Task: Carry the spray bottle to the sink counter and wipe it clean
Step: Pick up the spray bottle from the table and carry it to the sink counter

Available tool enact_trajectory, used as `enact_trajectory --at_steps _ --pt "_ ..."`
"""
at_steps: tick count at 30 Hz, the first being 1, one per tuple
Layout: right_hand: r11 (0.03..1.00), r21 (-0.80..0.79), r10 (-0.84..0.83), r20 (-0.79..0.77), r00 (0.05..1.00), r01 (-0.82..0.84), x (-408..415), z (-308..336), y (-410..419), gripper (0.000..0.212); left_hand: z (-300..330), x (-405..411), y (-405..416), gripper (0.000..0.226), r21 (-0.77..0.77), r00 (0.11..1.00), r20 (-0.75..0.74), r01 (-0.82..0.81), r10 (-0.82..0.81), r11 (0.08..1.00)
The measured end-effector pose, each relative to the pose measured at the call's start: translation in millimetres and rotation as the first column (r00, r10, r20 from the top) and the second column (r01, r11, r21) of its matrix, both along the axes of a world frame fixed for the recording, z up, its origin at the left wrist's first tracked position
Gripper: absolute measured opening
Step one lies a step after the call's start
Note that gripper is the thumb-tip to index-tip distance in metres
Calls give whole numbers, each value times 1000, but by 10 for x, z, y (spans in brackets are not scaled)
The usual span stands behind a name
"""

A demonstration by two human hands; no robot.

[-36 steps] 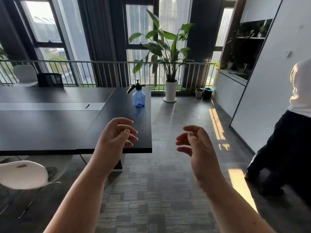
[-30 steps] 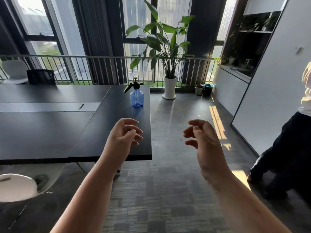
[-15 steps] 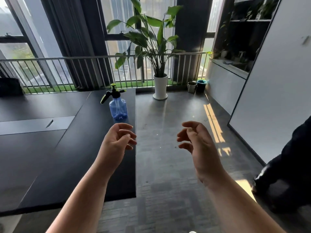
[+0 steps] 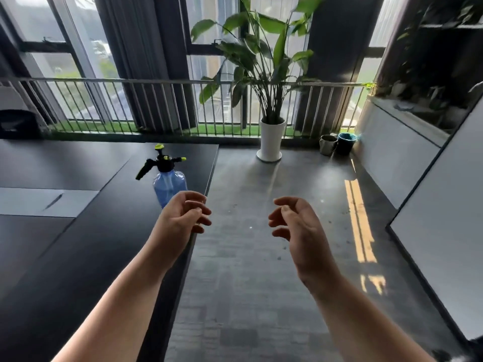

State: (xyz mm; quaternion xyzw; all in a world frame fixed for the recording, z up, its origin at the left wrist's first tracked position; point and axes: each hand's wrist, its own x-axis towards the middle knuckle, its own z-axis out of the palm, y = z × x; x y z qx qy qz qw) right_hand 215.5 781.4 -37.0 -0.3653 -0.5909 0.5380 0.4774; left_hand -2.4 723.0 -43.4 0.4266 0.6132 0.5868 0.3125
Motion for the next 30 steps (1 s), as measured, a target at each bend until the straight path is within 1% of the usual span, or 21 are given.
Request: enact_trajectory --at_steps 3,6,10,11,13,16,19,21,23,25,28,30 --pt "999 -14 48 34 998 -48 -248 -134 664 19 -189 -286 560 29 -18 998 3 -62 62 998" --pt "995 -42 90 65 994 -88 -591 -272 1328 24 -418 -597 1135 30 -45 996 3 -85 85 995" --pt "983 -74 173 103 980 -166 -1215 -461 2207 18 -740 -1115 1879 30 -120 990 -1 -143 144 982" --pt "980 -82 193 122 974 -183 -1376 -499 2393 20 -788 -1256 2036 30 -142 985 7 -169 172 975" --pt "969 -84 244 171 954 -233 -1685 -565 2732 26 -864 -1521 2326 31 -173 975 15 -216 222 961" --pt "938 -115 345 218 913 -327 -2141 -679 3188 25 -952 -1852 2697 32 -206 959 26 -271 283 940" --pt "896 -161 441 242 864 -413 -2576 -823 3568 25 -1054 -2088 2918 33 -260 929 32 -349 370 900" --pt "842 -198 539 254 803 -503 -2951 -982 3856 26 -1169 -2300 3041 33 -301 891 26 -425 453 854" --pt "805 -221 593 266 760 -550 -3199 -1100 4050 27 -1233 -2430 3090 34 -335 857 19 -479 514 811" --pt "749 -232 662 295 689 -620 -3512 -1279 4319 25 -1332 -2594 3188 36 -362 788 7 -573 616 736" --pt "653 -246 739 413 532 -717 -3908 -1600 4713 21 -1435 -2741 3377 34 -402 677 -5 -676 736 618" --pt "575 -253 768 496 406 -778 -4104 -1796 4900 20 -1499 -2776 3488 30 -427 573 -28 -748 819 508"
